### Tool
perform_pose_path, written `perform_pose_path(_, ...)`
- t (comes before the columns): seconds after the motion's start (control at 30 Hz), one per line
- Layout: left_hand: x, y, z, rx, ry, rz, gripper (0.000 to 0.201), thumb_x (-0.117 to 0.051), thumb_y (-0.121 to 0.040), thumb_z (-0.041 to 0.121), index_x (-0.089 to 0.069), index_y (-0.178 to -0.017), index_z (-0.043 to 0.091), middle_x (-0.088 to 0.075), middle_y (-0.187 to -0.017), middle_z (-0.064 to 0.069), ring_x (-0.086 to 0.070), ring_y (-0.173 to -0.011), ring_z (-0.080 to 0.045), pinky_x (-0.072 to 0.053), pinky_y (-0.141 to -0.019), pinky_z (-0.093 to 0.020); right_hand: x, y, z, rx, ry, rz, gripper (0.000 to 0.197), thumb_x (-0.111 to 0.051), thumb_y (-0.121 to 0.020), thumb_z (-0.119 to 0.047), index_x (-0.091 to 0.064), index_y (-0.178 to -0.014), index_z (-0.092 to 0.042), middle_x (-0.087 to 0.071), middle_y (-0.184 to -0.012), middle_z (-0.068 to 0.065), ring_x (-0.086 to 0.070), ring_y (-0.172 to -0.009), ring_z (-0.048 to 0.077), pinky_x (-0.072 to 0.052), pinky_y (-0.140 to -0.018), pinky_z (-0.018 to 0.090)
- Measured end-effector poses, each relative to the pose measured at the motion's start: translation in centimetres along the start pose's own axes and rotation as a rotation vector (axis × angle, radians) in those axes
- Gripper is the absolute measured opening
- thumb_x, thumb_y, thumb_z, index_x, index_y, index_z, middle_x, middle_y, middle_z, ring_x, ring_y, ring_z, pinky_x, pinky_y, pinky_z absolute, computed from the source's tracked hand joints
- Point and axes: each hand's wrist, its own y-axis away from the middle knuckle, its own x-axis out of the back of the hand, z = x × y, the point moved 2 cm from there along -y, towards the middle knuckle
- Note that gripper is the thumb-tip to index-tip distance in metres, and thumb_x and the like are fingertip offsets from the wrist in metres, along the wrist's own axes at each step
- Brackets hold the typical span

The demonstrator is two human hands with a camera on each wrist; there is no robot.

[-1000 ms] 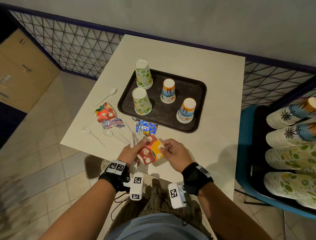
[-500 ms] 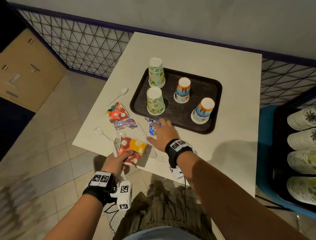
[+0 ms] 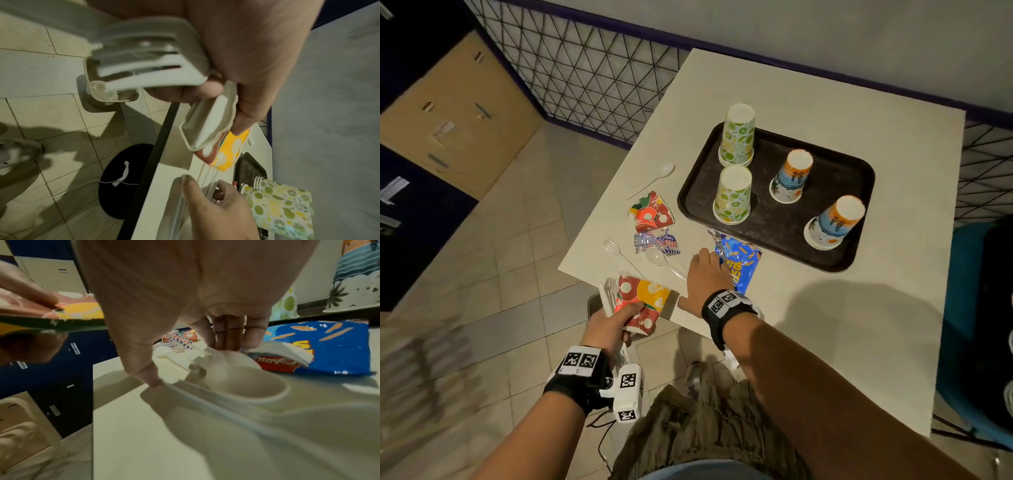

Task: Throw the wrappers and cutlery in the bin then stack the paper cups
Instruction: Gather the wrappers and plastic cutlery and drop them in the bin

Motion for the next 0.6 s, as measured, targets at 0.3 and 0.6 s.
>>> perform_pose_path(0.3,0.7,-0.7,-0.6,0.029,0.043,-0.033,0.024,-0.076,-0.087,0.026,-0.067,-0.09,0.004,-0.062,-0.05,-0.002,-0.046,-0.037,-0.01,-0.039,-0.044,-0.022,-1.4,-0.6,1.8,-0.068,-0.05,-0.051,0.046,-0.061,-0.089,-0.021,-0.045,-0.13,-0.009,-0.048,-0.135,0.014,-0.042,-0.135,0.037,-0.038,-0.109,0.044)
perform_pose_path(0.6,-0.3,-1.0,-0.6,0.053,0.031,-0.099,0.037,-0.078,-0.085,0.033,-0.068,-0.096,-0.001,-0.059,-0.069,-0.019,-0.045,-0.041,-0.013,-0.038,-0.052,-0.028,-1.2,-0.6,3.4,-0.02,0.073,-0.019,0.035,-0.045,-0.092,-0.005,-0.046,-0.127,-0.006,-0.051,-0.126,0.016,-0.051,-0.116,0.032,-0.042,-0.1,0.04)
